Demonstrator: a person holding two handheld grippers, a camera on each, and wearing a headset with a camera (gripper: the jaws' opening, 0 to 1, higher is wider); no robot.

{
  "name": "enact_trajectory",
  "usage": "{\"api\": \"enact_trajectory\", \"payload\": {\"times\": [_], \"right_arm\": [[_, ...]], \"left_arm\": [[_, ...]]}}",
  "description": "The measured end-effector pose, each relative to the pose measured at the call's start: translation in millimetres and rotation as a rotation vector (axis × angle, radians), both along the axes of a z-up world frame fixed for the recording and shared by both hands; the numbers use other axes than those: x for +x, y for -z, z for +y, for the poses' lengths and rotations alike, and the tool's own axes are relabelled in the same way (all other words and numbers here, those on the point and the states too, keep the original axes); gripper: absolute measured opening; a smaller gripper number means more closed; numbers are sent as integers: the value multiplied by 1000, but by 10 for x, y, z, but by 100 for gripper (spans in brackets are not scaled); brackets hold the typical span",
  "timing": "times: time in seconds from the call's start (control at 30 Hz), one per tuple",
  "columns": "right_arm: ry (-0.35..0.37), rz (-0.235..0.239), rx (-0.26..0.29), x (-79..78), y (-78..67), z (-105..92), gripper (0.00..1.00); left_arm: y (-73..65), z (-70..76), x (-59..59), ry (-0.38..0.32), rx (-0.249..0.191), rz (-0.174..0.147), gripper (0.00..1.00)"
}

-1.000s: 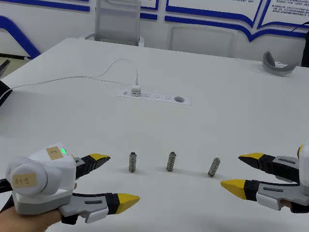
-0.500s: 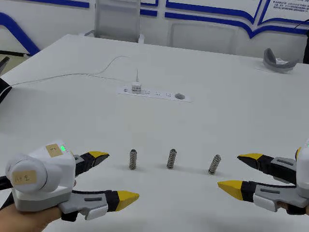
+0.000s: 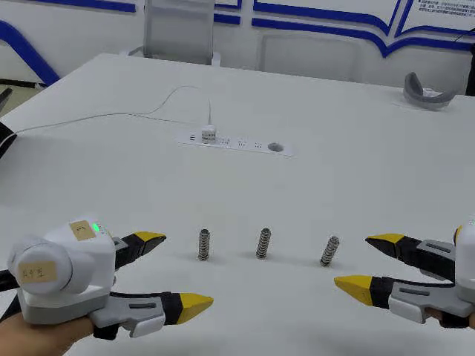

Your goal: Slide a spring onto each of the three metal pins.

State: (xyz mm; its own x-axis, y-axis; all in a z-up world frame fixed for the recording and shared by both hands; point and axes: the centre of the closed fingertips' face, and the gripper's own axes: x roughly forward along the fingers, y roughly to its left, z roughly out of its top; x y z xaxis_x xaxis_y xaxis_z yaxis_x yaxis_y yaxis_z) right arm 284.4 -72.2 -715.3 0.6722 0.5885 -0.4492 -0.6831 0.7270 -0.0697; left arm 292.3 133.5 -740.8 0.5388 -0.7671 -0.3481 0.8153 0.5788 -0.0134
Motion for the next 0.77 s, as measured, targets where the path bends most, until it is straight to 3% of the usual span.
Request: {"api": "enact_trajectory", "payload": {"times": [0.77], "right_arm": [[20,6,3,-5,45,-37,55]], "left_arm": [[28,-55,-8,13,3,9,75]]}}
